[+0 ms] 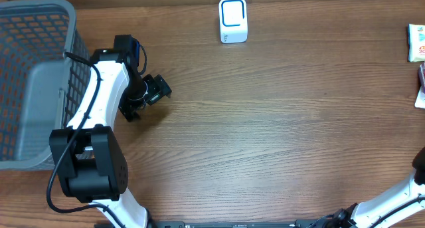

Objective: Scan the item barcode
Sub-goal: 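Carry the packet to the right table edge and release it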

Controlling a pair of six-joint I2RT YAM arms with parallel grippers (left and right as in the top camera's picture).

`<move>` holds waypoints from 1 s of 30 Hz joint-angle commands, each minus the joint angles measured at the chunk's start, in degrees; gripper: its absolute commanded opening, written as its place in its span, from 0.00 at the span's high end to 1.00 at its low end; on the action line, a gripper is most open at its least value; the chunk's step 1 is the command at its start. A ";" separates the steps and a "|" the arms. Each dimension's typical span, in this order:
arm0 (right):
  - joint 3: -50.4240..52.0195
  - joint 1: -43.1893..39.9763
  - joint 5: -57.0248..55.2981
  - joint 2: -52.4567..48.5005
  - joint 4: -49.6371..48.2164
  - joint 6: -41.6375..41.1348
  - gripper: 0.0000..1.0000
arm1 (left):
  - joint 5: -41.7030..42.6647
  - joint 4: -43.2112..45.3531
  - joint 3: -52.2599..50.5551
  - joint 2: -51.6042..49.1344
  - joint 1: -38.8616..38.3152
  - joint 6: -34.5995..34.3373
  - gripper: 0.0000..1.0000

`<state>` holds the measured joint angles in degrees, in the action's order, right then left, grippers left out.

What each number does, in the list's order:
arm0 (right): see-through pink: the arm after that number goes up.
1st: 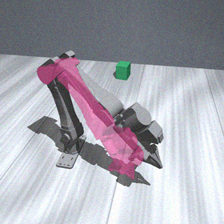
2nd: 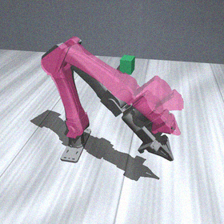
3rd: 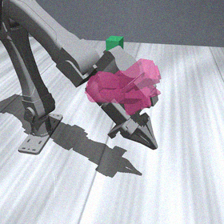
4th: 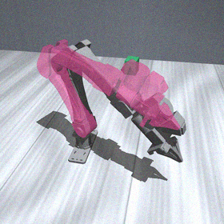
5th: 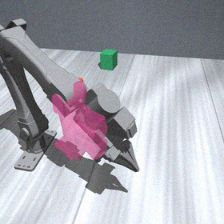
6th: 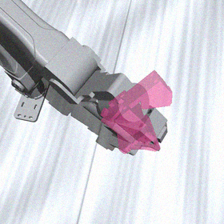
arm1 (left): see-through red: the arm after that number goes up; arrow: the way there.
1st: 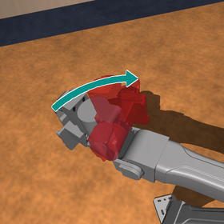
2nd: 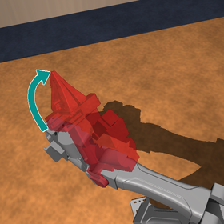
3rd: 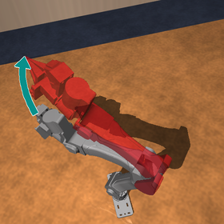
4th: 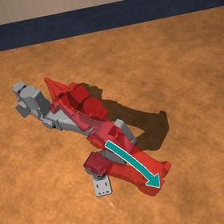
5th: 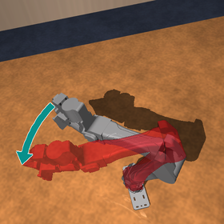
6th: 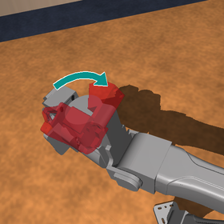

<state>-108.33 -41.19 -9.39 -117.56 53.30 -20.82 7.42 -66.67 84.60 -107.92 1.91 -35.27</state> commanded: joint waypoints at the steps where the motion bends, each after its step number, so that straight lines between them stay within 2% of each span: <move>1: -1.03 0.28 0.50 3.61 1.64 -0.20 0.00 | -0.42 -0.09 1.07 -0.20 -0.07 -0.74 0.00; 5: -1.03 0.35 1.75 11.76 3.48 -0.22 0.00 | -0.42 -0.09 1.07 -0.20 -0.07 -0.74 0.00; 10: -1.03 0.35 18.86 22.01 7.82 -0.33 0.00 | -0.39 -0.09 1.07 -0.20 -0.07 -0.74 0.00; 15: -1.03 1.90 31.39 25.09 16.44 -0.46 0.00 | -0.39 -0.09 1.07 -0.20 -0.07 -0.74 0.01; 21: -0.59 5.79 31.36 28.83 29.29 1.77 0.00 | -0.39 -0.11 1.07 -0.20 -0.07 -0.74 0.00; 24: 0.72 7.45 31.69 33.53 31.36 2.91 0.00 | -0.39 -0.09 1.07 -0.20 -0.07 -0.74 0.00; 26: 4.22 13.09 31.43 41.07 31.95 6.08 0.00 | -0.39 -0.09 1.07 -0.20 -0.07 -0.74 0.00; 30: 9.03 20.61 28.72 46.90 33.86 5.81 0.00 | -0.42 -0.09 1.07 -0.20 -0.07 -0.74 0.00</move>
<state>-102.13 -23.73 20.80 -73.03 86.17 -16.19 7.42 -66.65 84.60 -107.92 1.91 -35.27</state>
